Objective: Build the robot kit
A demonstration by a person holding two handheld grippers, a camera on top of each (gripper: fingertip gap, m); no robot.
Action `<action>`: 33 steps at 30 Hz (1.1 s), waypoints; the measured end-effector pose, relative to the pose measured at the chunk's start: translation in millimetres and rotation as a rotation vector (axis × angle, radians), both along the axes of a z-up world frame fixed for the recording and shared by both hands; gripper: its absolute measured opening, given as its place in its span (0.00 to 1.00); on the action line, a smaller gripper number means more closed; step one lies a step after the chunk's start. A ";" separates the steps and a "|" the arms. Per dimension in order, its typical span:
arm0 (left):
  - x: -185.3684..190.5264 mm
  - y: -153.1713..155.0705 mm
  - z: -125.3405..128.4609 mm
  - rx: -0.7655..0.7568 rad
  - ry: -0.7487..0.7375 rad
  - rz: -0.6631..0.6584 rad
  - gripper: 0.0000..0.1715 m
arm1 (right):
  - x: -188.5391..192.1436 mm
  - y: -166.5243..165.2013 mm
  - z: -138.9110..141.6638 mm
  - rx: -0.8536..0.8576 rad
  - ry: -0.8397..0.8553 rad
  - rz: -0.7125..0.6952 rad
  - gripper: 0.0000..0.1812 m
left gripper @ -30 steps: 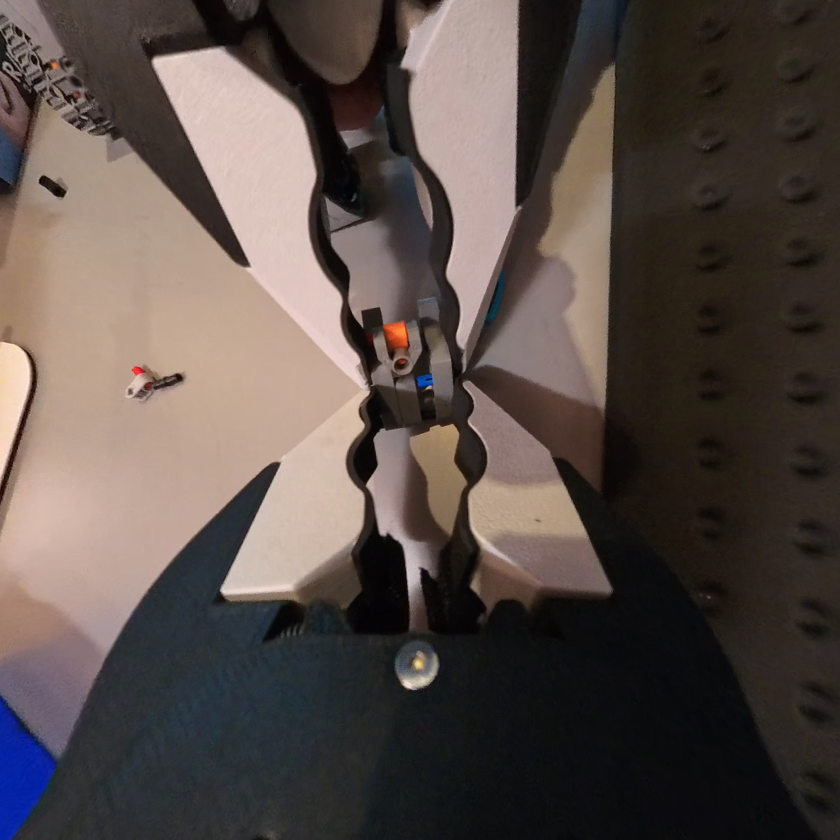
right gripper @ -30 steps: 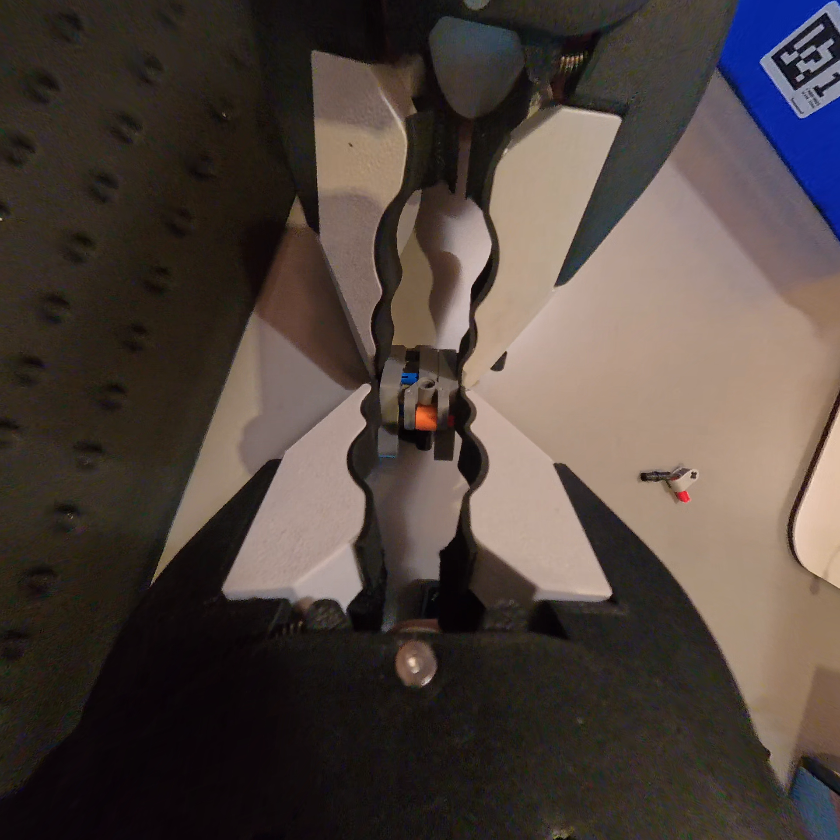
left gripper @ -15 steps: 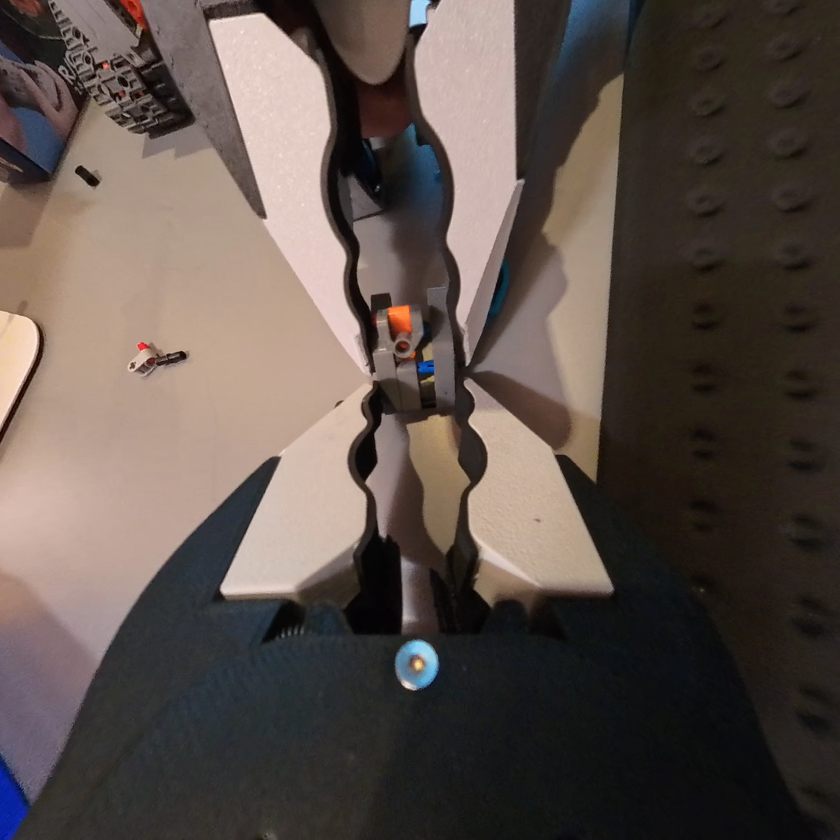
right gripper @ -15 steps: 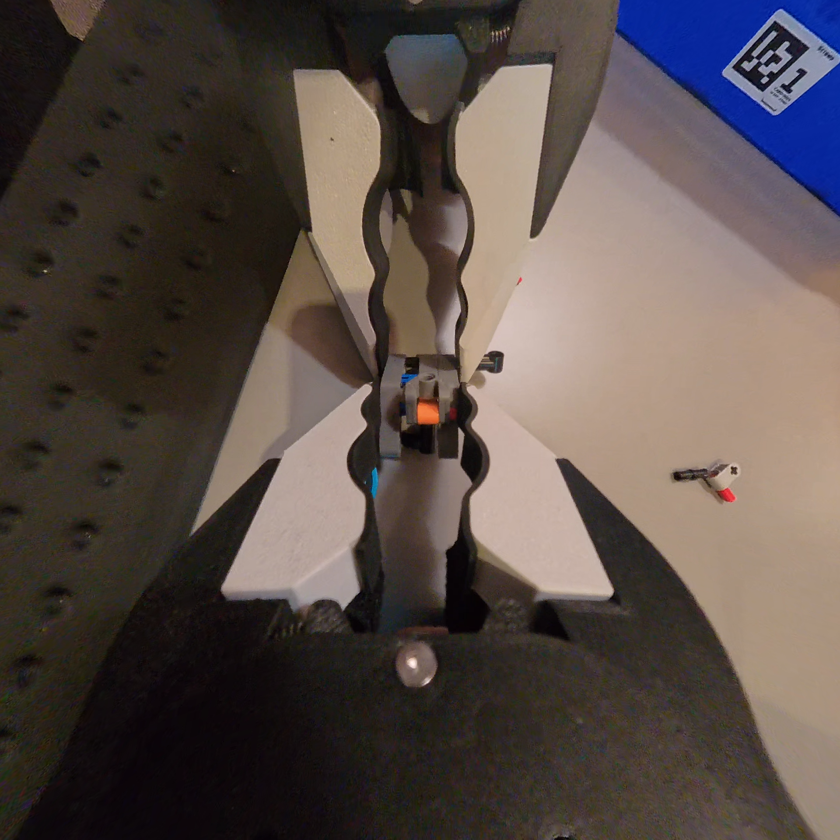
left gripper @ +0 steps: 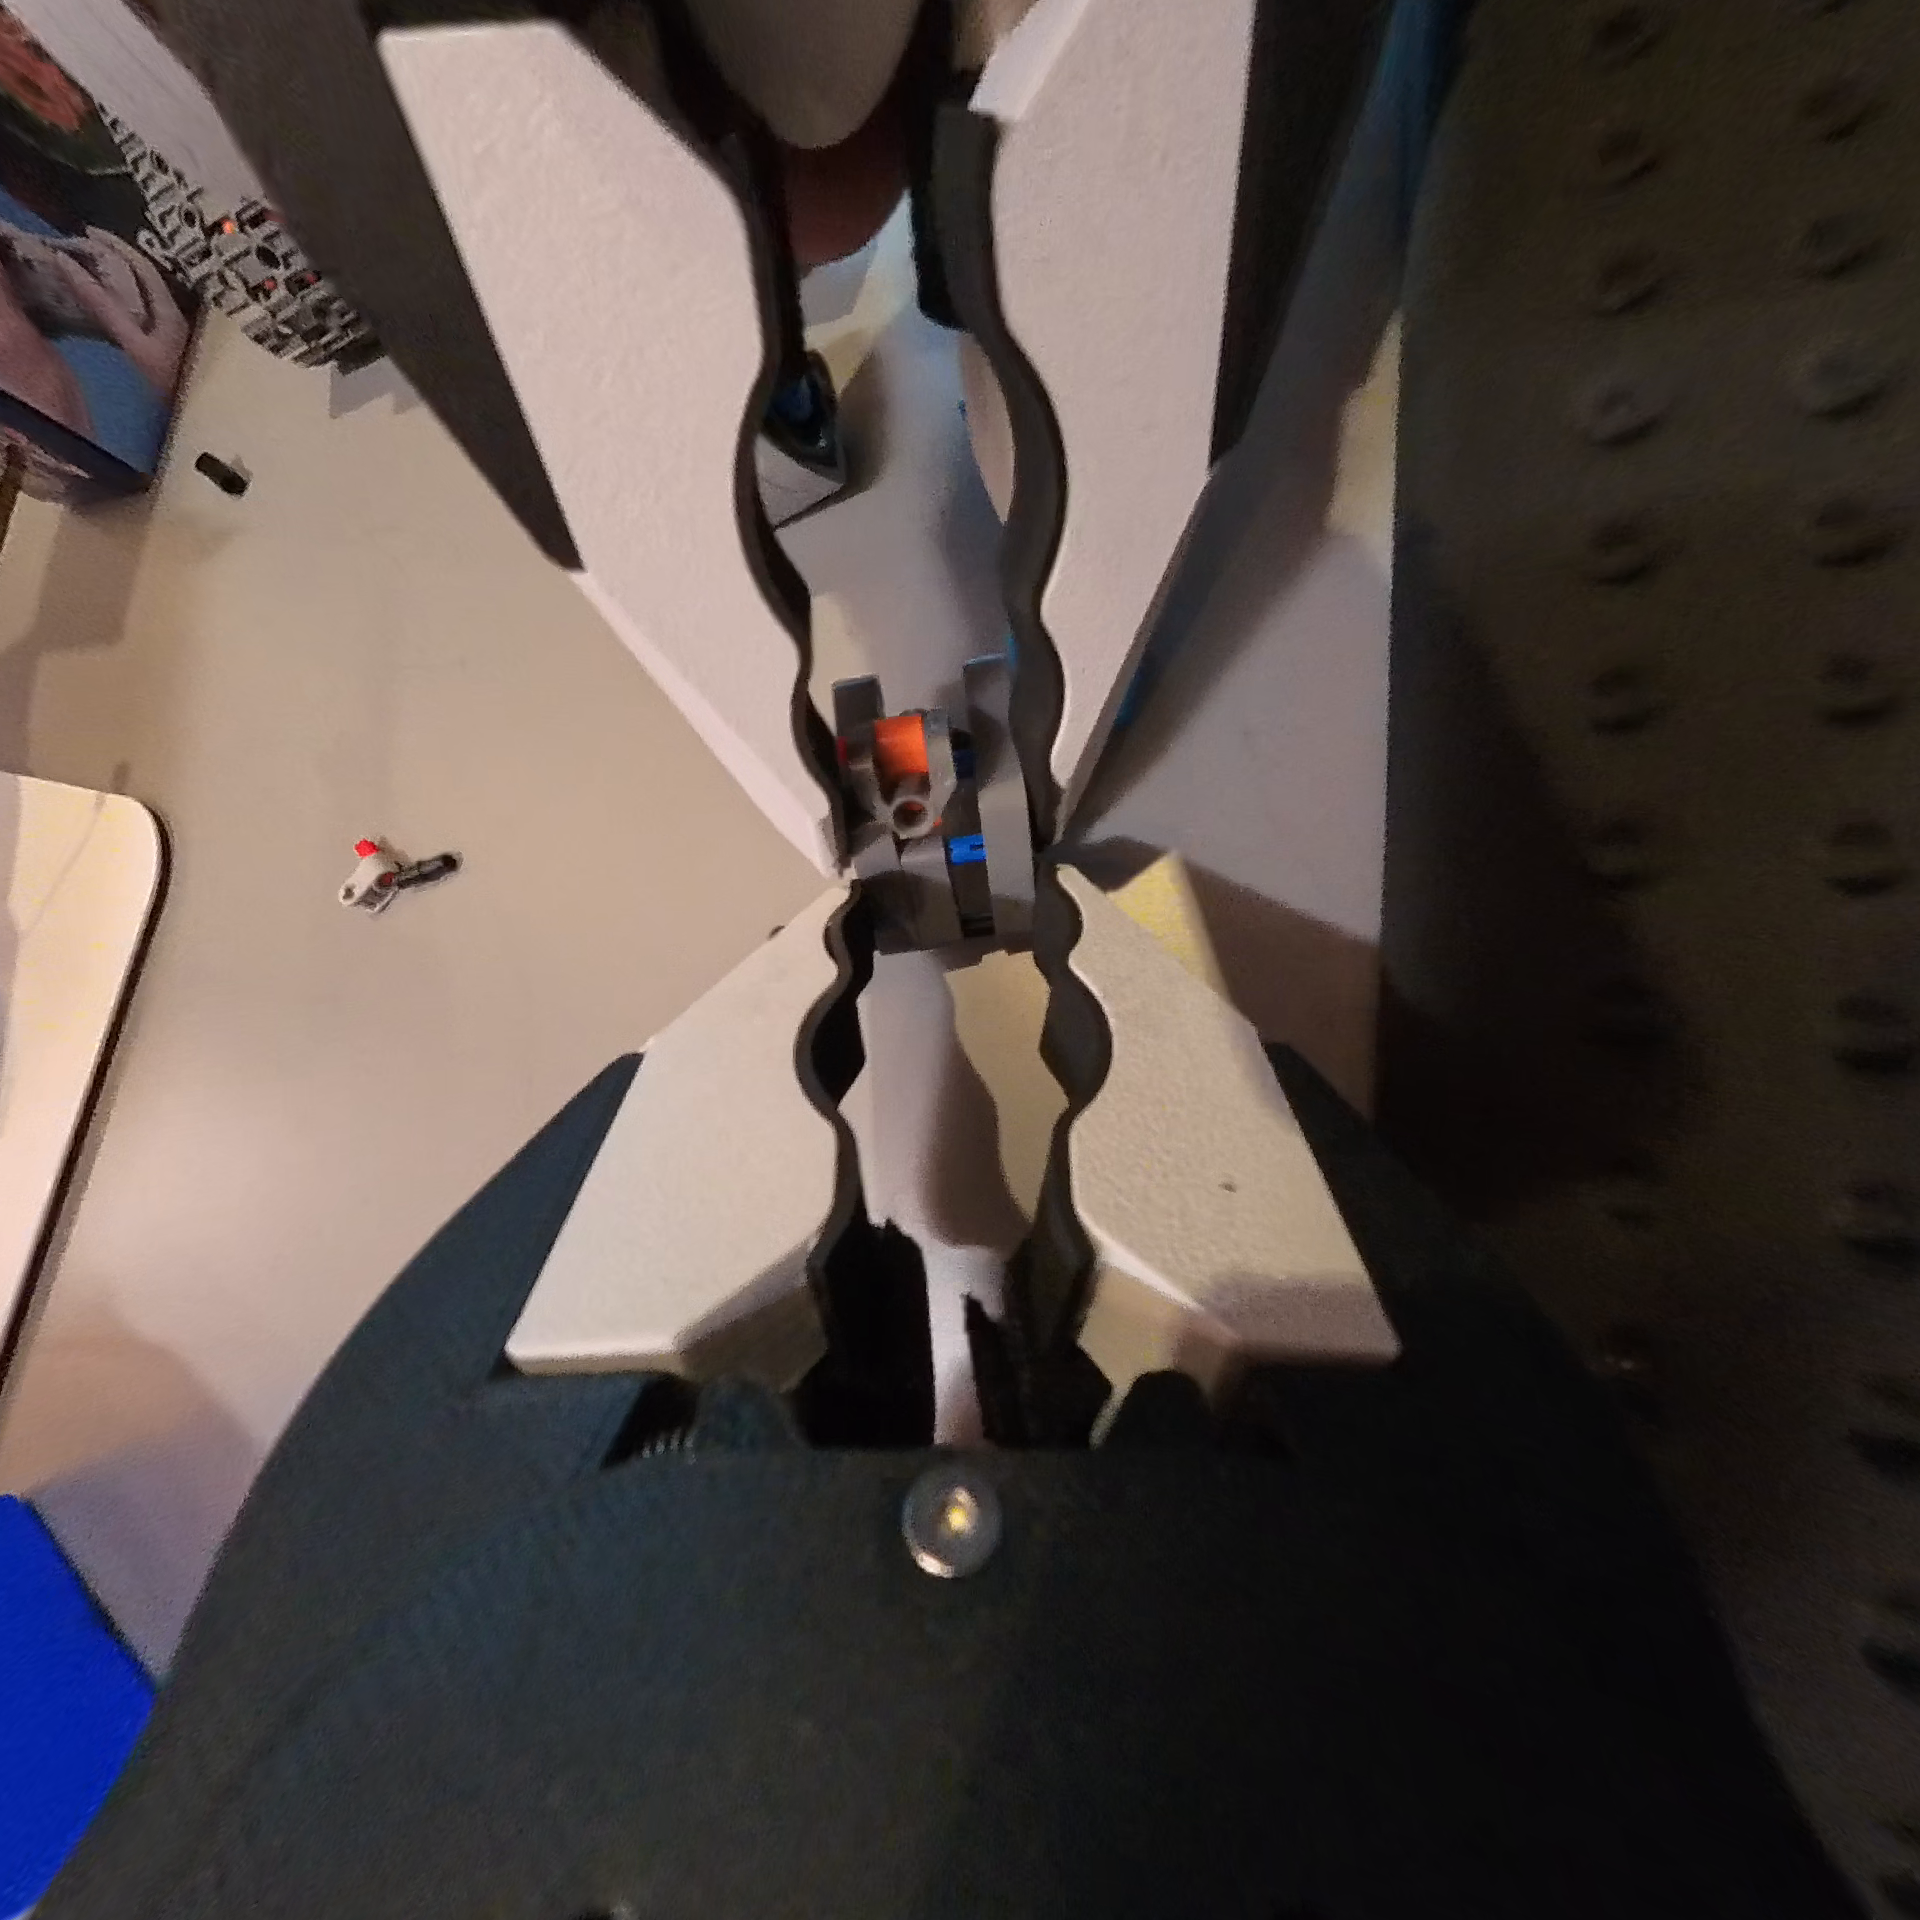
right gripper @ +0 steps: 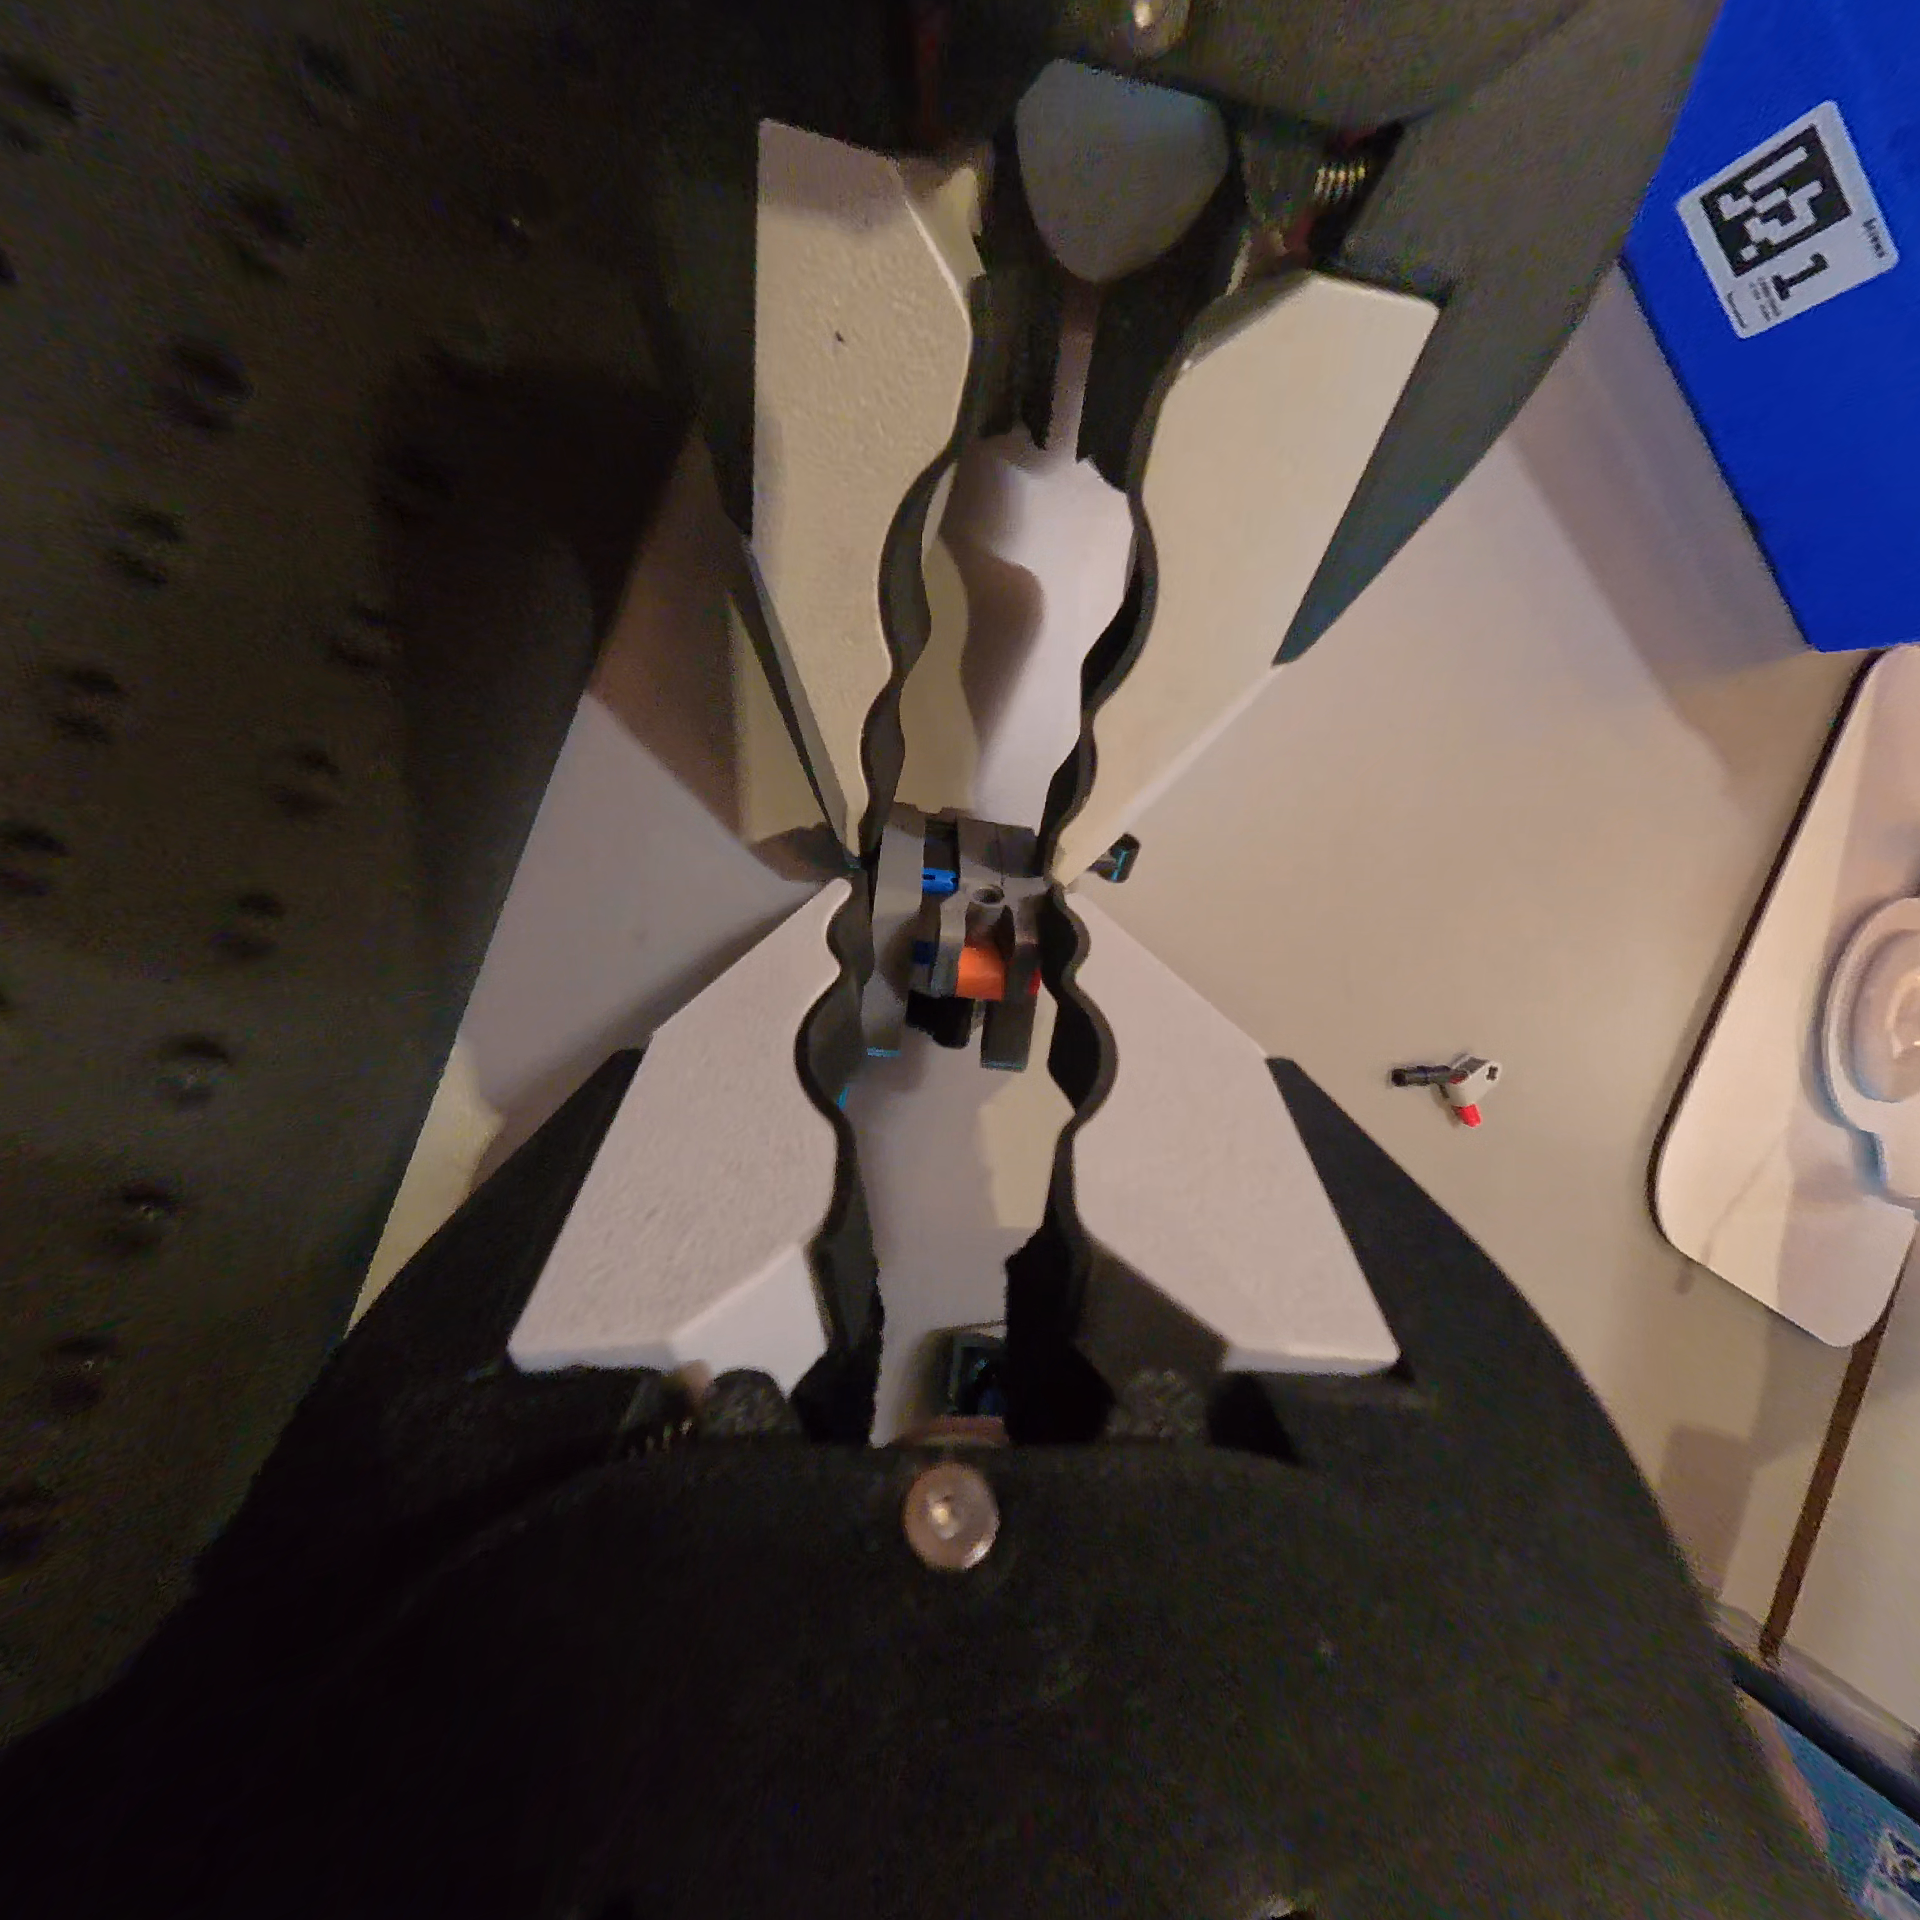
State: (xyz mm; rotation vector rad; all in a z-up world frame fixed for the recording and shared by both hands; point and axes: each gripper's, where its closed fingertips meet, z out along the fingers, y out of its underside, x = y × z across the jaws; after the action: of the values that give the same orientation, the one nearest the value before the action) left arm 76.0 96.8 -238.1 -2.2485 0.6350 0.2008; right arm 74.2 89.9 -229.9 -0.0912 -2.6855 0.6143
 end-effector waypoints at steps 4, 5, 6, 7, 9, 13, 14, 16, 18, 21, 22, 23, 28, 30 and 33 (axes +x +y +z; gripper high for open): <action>3.5 2.1 0.0 -0.020 0.010 -0.036 0.16 | 2.4 0.4 -0.1 0.014 -0.057 0.023 0.16; 4.0 2.6 -0.3 -0.024 -0.015 -0.047 0.16 | 2.2 0.4 -0.6 0.007 -0.078 0.027 0.16; 3.9 2.6 -0.8 -0.035 -0.025 -0.056 0.16 | 1.9 0.8 -1.2 -0.004 -0.104 0.031 0.16; 3.9 2.9 -1.4 -0.051 -0.042 -0.068 0.17 | 1.6 1.6 -2.2 -0.012 -0.134 0.031 0.16; 4.0 3.8 -2.2 -0.061 -0.099 -0.083 0.16 | 1.5 2.7 -2.8 -0.057 -0.184 0.017 0.16; -1.5 7.7 -2.5 -0.035 -0.166 -0.054 0.17 | -4.1 6.8 -2.3 -0.124 -0.235 -0.042 0.17; -2.1 6.8 -2.6 -0.050 -0.215 -0.039 0.17 | -4.7 6.5 -1.5 -0.151 -0.243 -0.051 0.17; -4.6 7.3 -0.4 -0.031 -0.288 -0.025 0.18 | -7.1 6.4 0.2 -0.189 -0.272 -0.082 0.17; -8.1 6.6 6.5 0.011 -0.263 -0.020 0.21 | -8.1 6.5 5.1 -0.274 -0.355 -0.119 0.17; -14.8 5.5 24.6 0.102 -0.222 0.001 0.21 | -12.8 5.3 17.6 -0.425 -0.480 -0.186 0.17; -16.0 5.5 28.2 0.123 -0.194 0.006 0.22 | -14.7 4.6 20.2 -0.463 -0.514 -0.209 0.17; -13.9 4.7 28.6 0.127 -0.172 -0.002 0.19 | -16.3 3.3 22.6 -0.502 -0.552 -0.234 0.17; -19.5 5.5 27.1 0.168 0.022 0.031 0.14 | -19.7 2.4 26.2 -0.599 -0.663 -0.308 0.17; -22.0 5.6 28.6 0.182 0.054 0.044 0.12 | -21.7 3.8 27.1 -0.594 -0.645 -0.316 0.17; -25.0 5.0 28.4 0.177 0.050 0.065 0.04 | -30.7 11.8 33.4 -0.559 -0.518 -0.328 0.18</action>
State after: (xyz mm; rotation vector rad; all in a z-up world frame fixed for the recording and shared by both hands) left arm 51.0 101.9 -209.6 -2.1004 0.5487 0.3337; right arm 43.5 101.7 -196.5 -0.9326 -2.7675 1.3576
